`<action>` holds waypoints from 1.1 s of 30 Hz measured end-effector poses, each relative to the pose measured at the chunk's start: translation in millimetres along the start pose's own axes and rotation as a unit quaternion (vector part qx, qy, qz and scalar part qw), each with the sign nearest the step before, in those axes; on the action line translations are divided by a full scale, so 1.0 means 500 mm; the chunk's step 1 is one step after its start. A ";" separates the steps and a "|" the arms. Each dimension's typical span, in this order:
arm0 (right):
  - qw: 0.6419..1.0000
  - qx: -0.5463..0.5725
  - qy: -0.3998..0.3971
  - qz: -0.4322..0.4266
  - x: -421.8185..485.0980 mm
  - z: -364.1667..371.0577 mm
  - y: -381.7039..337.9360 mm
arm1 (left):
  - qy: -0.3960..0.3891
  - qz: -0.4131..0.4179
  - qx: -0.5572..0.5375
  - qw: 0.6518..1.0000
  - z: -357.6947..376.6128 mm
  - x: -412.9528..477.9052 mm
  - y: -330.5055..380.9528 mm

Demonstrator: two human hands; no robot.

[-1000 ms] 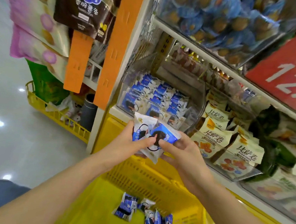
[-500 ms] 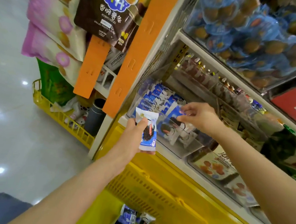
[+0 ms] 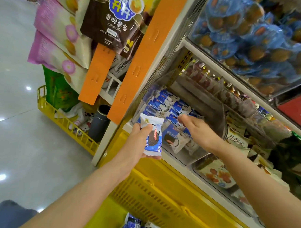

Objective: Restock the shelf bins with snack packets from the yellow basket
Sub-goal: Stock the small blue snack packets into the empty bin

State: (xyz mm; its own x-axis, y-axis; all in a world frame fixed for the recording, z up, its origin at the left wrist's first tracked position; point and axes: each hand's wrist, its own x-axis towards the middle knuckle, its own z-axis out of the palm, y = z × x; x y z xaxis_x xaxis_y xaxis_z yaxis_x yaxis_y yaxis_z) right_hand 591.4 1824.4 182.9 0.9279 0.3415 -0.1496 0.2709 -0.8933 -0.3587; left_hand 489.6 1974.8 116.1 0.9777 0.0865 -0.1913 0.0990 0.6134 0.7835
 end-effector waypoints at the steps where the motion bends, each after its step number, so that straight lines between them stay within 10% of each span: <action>1: 0.998 0.010 0.050 -0.030 -0.018 0.005 -0.003 | -0.006 -0.007 -0.015 1.000 0.002 -0.003 0.003; 4: 0.981 0.082 0.148 -0.089 -0.080 0.021 -0.023 | -0.035 -0.013 -0.007 0.999 0.006 -0.012 0.001; 8: 0.980 0.171 0.085 -0.062 -0.135 0.044 -0.037 | -0.093 -0.017 0.076 0.993 0.005 -0.020 -0.010; 16: 0.989 0.019 0.045 -0.137 -0.193 0.028 -0.020 | -0.125 0.075 0.367 0.919 -0.004 -0.033 -0.021; 26: 0.986 0.010 0.047 -0.157 -0.257 0.027 0.009 | -0.133 0.209 0.432 0.867 0.033 -0.088 -0.015; 33: 0.982 -0.074 0.157 -0.077 -0.189 -0.119 0.034 | -0.110 0.332 0.572 0.742 0.092 0.025 0.024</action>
State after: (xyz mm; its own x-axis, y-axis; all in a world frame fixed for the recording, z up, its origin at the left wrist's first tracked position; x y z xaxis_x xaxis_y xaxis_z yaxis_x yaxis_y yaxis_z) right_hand 523.7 1759.6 245.6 0.8996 0.3905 0.1954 0.4275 -0.8786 -0.2127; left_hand 511.7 1947.2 150.4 0.8756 -0.1358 0.4635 -0.4484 -0.5850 0.6758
